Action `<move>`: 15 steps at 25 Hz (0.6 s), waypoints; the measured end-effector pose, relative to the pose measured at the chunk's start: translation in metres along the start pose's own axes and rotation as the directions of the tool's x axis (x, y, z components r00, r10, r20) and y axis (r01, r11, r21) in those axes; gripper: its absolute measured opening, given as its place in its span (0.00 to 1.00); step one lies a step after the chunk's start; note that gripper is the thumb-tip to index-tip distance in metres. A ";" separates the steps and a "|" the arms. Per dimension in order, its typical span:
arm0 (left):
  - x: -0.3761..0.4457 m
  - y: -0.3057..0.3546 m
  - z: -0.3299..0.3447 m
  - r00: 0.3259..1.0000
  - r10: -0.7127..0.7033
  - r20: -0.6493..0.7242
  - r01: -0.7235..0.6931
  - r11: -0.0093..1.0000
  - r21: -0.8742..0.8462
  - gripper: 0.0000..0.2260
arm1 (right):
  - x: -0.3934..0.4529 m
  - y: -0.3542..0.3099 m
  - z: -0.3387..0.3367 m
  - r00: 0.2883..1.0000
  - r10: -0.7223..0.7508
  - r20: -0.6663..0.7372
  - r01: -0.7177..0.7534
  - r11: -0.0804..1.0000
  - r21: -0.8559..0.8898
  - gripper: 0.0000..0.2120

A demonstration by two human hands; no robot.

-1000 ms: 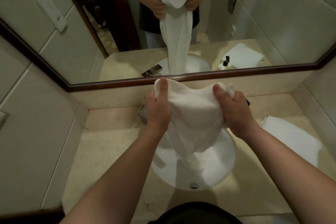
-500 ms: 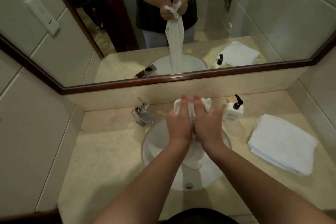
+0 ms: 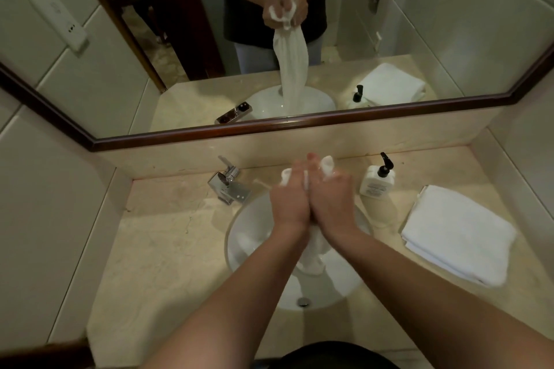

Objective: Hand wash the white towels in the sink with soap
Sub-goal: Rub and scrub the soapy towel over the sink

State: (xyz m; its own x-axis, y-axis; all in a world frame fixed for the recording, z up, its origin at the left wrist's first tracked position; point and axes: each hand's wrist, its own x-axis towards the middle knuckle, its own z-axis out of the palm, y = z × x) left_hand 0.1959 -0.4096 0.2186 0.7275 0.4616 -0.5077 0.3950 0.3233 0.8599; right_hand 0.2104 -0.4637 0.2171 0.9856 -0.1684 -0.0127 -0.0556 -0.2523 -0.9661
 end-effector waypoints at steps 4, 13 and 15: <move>-0.005 0.000 0.003 0.998 -0.046 0.053 0.050 0.996 -0.072 0.17 | 0.003 0.007 -0.002 0.996 -0.080 0.039 0.086 0.979 -0.183 0.19; -0.019 0.004 0.007 0.996 0.075 0.045 -0.076 0.997 0.018 0.22 | 0.003 -0.010 -0.015 0.996 0.089 0.008 -0.088 0.993 -0.084 0.22; -0.018 0.007 0.006 0.998 0.055 0.033 -0.056 0.998 0.032 0.25 | -0.003 -0.009 -0.014 0.993 0.102 0.060 -0.099 0.994 -0.048 0.23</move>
State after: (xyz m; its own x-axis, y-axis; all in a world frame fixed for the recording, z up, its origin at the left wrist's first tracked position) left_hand 0.1893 -0.4207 0.2343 0.7663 0.4512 -0.4574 0.3714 0.2699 0.8884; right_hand 0.2057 -0.4742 0.2296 0.9826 -0.1359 -0.1263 -0.1604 -0.2797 -0.9466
